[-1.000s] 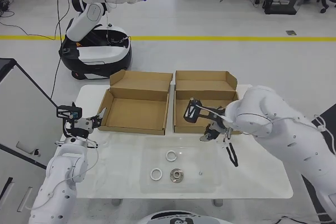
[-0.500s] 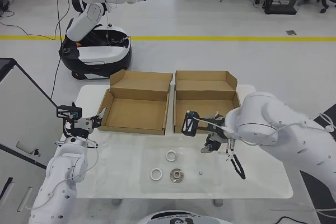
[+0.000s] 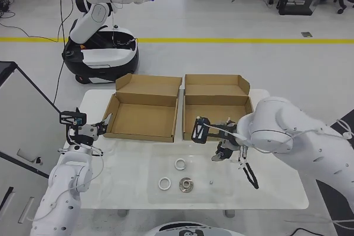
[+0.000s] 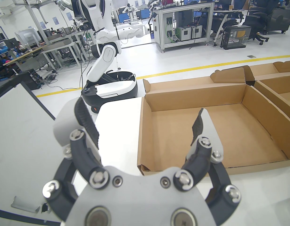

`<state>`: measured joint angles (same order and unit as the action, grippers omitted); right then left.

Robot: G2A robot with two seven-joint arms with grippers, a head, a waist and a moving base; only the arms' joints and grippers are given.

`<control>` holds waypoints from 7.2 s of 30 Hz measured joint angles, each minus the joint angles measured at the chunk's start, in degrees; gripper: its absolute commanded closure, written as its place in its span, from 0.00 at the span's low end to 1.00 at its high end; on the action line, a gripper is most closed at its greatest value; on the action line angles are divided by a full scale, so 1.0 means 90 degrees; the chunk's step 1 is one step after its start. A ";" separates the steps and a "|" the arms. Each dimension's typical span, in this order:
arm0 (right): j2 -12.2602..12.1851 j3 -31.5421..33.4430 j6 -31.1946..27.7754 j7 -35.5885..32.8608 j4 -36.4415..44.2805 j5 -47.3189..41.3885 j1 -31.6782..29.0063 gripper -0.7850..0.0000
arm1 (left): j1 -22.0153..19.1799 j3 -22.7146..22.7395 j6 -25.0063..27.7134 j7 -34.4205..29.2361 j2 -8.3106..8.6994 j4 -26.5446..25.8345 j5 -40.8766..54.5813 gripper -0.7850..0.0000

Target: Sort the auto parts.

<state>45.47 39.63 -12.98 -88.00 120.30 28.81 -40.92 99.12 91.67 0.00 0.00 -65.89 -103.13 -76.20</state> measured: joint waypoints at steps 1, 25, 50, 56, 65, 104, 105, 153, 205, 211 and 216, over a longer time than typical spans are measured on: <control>0.0000 0.0000 0.0000 0.0000 0.0000 0.0000 0.0000 0.00 | 0.0000 0.0000 0.0000 0.0000 0.0000 0.0000 0.0000 0.00; -0.0400 -0.2106 -0.0367 0.0000 0.0297 -0.0974 0.1446 0.00 | 0.0000 0.0000 0.0000 0.0000 0.0000 0.0000 0.0000 0.00; 0.0149 -0.3321 -0.0477 0.0109 -0.0585 -0.1535 0.2096 0.49 | 0.0000 0.0000 0.0000 0.0000 0.0000 0.0000 0.0000 0.00; 0.0242 -0.3321 -0.0569 0.0201 -0.0716 -0.1337 0.1874 0.50 | 0.0000 0.0000 0.0000 0.0000 0.0000 0.0000 0.0000 0.00; 0.0398 -0.3321 -0.0552 0.0182 -0.0939 -0.1108 0.1505 0.51 | 0.0000 0.0000 0.0000 0.0000 0.0000 0.0000 0.0000 0.00; 0.0849 -0.3321 -0.0403 0.0030 -0.1513 -0.0540 0.0833 0.53 | 0.0000 0.0000 0.0000 0.0000 0.0000 0.0000 0.0000 0.00; 0.0850 -0.3321 -0.0384 0.0012 -0.1500 -0.0541 0.0830 0.53 | 0.0000 0.0000 0.0000 0.0000 0.0000 0.0000 0.0000 0.00; 0.1090 -0.3321 -0.0372 0.0000 -0.1970 -0.0247 0.0648 0.73 | 0.0000 0.0000 0.0000 0.0000 0.0000 0.0000 0.0000 0.00; 0.0481 -0.3321 -0.0369 0.0000 -0.0931 -0.2004 0.2231 1.00 | 0.0000 0.0000 0.0000 0.0000 0.0000 0.0000 0.0000 0.00; 0.0247 -0.3321 -0.0615 0.0246 -0.1038 -0.2661 0.2719 1.00 | 0.0000 0.0000 0.0000 0.0000 0.0000 0.0000 0.0000 0.00; -0.0039 -0.3320 -0.0909 0.0540 -0.1257 -0.2984 0.3001 1.00 | 0.0000 0.0000 0.0000 0.0000 0.0000 0.0000 0.0000 0.00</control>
<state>45.11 9.75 -21.15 -83.14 108.98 1.96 -13.90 99.12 91.67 0.00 0.00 -65.89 -103.13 -76.20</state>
